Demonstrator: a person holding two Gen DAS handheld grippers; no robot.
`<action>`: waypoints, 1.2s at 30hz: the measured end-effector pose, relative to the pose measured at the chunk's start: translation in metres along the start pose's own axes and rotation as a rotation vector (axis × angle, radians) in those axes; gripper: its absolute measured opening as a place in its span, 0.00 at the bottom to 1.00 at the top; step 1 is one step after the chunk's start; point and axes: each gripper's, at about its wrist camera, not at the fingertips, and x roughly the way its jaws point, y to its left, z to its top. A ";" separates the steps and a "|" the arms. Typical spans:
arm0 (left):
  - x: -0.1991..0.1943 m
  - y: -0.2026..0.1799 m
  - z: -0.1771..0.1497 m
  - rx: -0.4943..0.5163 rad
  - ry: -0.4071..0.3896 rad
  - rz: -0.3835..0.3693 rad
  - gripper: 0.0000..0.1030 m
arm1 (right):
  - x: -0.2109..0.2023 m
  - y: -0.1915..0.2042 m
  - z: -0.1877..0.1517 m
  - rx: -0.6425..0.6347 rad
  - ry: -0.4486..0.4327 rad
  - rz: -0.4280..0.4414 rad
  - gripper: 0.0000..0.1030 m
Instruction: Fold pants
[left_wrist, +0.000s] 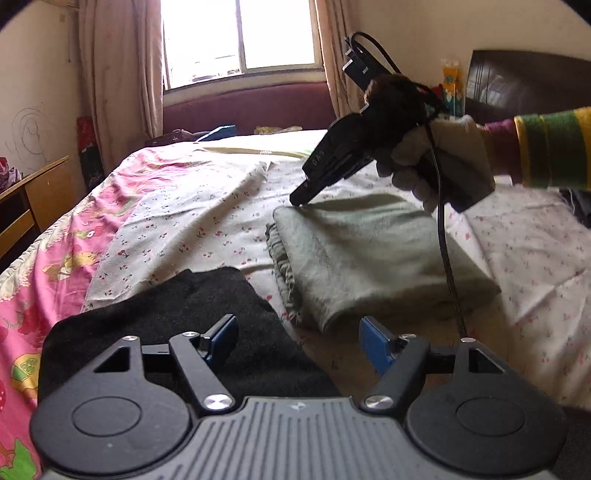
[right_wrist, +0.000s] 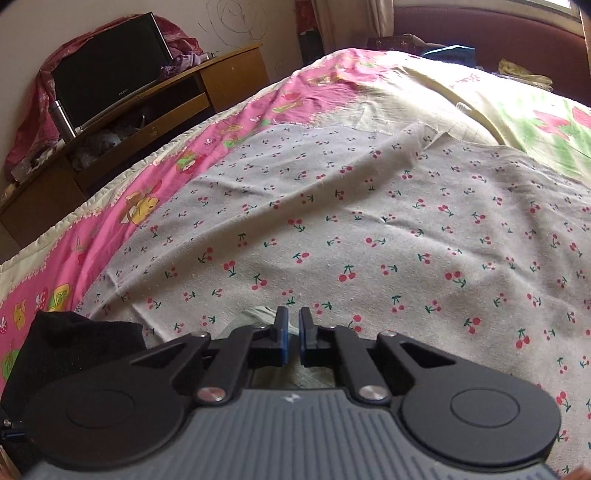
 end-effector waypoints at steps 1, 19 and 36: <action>0.004 0.002 0.005 -0.025 -0.017 -0.010 0.82 | -0.003 0.002 0.003 -0.018 -0.008 0.003 0.12; 0.071 0.002 0.032 -0.139 0.093 0.021 0.41 | 0.015 0.018 0.016 -0.063 0.085 0.063 0.07; 0.083 0.028 0.053 -0.187 0.144 0.008 0.61 | -0.084 -0.030 -0.047 0.131 -0.029 -0.031 0.47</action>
